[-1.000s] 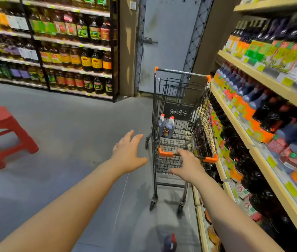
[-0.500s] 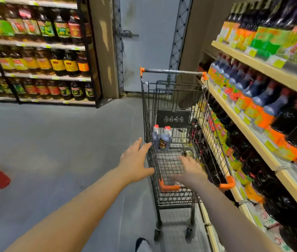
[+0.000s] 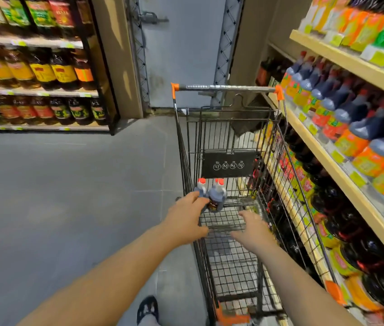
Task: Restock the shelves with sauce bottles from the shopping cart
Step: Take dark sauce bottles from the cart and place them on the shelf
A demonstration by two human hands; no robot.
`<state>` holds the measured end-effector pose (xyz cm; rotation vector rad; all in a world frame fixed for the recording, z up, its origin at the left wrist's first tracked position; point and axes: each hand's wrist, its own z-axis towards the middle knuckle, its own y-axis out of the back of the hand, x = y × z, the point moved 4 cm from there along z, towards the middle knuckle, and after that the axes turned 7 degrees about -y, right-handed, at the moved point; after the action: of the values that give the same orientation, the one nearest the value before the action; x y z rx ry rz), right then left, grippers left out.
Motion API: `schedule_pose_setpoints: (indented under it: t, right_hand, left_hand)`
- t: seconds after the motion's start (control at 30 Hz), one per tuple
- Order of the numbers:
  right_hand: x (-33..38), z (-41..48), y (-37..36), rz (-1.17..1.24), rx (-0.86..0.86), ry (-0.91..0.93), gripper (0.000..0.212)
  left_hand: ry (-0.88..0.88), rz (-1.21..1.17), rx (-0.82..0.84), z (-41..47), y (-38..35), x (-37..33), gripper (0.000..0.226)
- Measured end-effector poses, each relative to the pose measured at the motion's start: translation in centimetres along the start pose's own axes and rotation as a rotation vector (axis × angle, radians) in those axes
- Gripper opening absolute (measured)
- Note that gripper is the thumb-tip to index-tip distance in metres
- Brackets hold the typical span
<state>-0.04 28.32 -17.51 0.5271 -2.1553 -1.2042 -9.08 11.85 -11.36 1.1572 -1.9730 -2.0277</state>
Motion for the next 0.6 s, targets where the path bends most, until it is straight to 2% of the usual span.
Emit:
schedule_pose_setpoints:
  t: [0.2,0.4,0.5,0.6]
  right_hand:
    - [2.0,6.5,-0.6,-0.126,0.112,-0.109,0.081]
    - [3.3,11.8,-1.7,-0.181,0.2,-0.266,0.072]
    - [3.3,14.1,-2.3,-0.196,0.217,-0.306,0.073]
    - [2.7,16.5,-2.9,-0.169,0.23,-0.346,0.075]
  left_hand:
    - [-0.218,0.193,0.201,9.2,-0.8,4.2,0.068]
    - [-0.295,0.11,0.376,16.6,-1.9,8.8,0.072]
    - [-0.244,-0.038,0.441,20.1,-3.5,10.4,0.072]
    - [-0.003,-0.352,0.523,23.4,-6.0,11.5,0.074]
